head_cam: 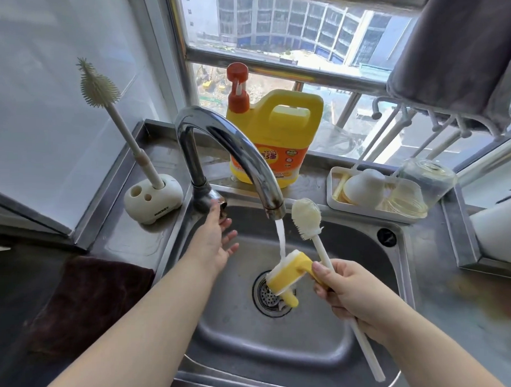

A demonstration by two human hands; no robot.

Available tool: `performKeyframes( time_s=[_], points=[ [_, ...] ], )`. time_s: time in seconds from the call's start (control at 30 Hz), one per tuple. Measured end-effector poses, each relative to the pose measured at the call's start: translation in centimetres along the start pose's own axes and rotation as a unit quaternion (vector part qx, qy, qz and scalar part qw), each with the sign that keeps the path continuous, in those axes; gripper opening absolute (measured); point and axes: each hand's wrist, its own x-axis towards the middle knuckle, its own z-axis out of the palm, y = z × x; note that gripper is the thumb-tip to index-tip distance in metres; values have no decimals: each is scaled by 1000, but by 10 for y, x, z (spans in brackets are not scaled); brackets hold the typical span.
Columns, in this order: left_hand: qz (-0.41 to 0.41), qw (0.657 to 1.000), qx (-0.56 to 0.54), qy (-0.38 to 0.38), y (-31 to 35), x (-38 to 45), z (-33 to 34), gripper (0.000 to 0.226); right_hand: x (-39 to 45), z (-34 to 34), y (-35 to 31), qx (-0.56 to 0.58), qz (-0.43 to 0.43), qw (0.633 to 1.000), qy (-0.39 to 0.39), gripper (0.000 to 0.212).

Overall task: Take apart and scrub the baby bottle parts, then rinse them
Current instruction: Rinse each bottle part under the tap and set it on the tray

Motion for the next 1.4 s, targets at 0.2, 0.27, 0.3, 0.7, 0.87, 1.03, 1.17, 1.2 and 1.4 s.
performKeyframes(
  time_s=[0.2,0.27,0.3,0.7,0.87,1.03,1.17,1.2,1.4],
  points=[
    [23,996,44,78,1,15,11,48,2,-5,1,-16,-4,1000,14,29],
    [47,993,50,93,-3,18,12,44,2,-7,1,-31,-4,999,17,30],
    [59,992,48,101,-5,20,12,42,2,-8,1,-38,-2,999,19,30],
    [196,908,298,220,-4,3,9,47,5,-16,8,-44,15,999,25,27],
    [281,865,358,210,4,-11,7,35,9,-12,9,-43,25,999,21,26],
    [289,905,281,137,-6,12,14,11,12,-10,8,-42,21,999,16,26],
    [262,939,212,60,-10,18,16,27,13,-11,12,-44,28,999,11,27],
    [254,945,199,47,-8,18,16,30,14,-11,14,-43,30,999,9,27],
    [185,974,106,76,6,19,26,31,17,-12,18,-35,36,999,11,29]
  ],
)
